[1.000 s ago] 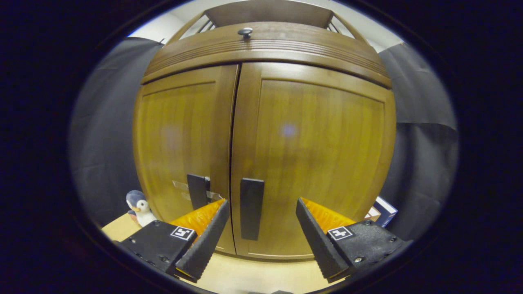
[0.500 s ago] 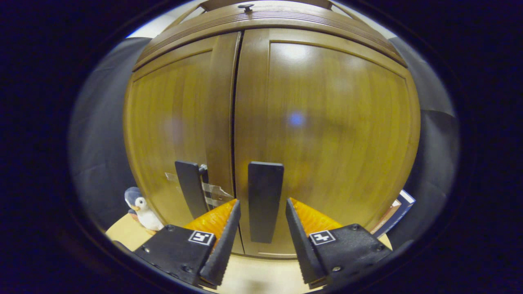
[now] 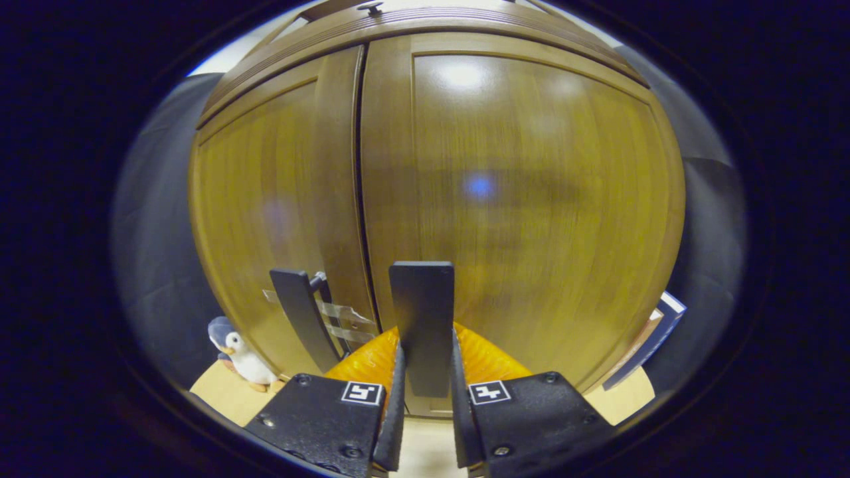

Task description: Open the right door of the double-door shoe cabinet with the right hand, and open the left door with the left hand.

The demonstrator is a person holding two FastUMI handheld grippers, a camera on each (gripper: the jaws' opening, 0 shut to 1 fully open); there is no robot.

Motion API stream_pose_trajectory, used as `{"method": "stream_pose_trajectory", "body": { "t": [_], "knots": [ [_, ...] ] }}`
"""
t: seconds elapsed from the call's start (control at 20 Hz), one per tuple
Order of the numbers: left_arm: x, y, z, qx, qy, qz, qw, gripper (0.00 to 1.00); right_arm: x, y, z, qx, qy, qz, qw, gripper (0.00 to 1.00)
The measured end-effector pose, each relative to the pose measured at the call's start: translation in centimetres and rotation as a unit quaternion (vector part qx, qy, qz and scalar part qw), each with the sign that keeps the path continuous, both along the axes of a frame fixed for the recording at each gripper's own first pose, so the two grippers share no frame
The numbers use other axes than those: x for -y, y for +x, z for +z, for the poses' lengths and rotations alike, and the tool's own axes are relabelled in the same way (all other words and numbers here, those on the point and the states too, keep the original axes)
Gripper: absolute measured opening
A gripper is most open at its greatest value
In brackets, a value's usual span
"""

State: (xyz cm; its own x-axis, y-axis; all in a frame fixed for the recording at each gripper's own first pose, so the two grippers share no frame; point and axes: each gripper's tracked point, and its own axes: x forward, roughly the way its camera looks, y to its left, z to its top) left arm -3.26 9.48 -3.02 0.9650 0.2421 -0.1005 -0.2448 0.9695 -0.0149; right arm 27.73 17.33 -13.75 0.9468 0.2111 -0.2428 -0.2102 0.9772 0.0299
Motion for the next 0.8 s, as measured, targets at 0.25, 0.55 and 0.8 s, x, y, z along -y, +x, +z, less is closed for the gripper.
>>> {"method": "stream_pose_trajectory", "body": {
  "t": [0.25,0.55,0.8],
  "knots": [
    [0.4,-0.1,0.3,0.009,0.001,-0.01,1.0,1.0,0.4,-1.5,-0.2,-0.005,-0.012,0.011,1.0,0.31],
    [1.6,-0.6,0.0,0.01,0.001,-0.026,1.0,0.96,1.4,-4.7,-0.3,-0.009,-0.011,0.032,0.999,0.31],
    [2.8,-1.2,0.1,0.011,0.004,-0.039,0.999,0.96,2.8,-7.6,-0.5,-0.013,-0.009,0.045,0.999,0.31]
  ]
}}
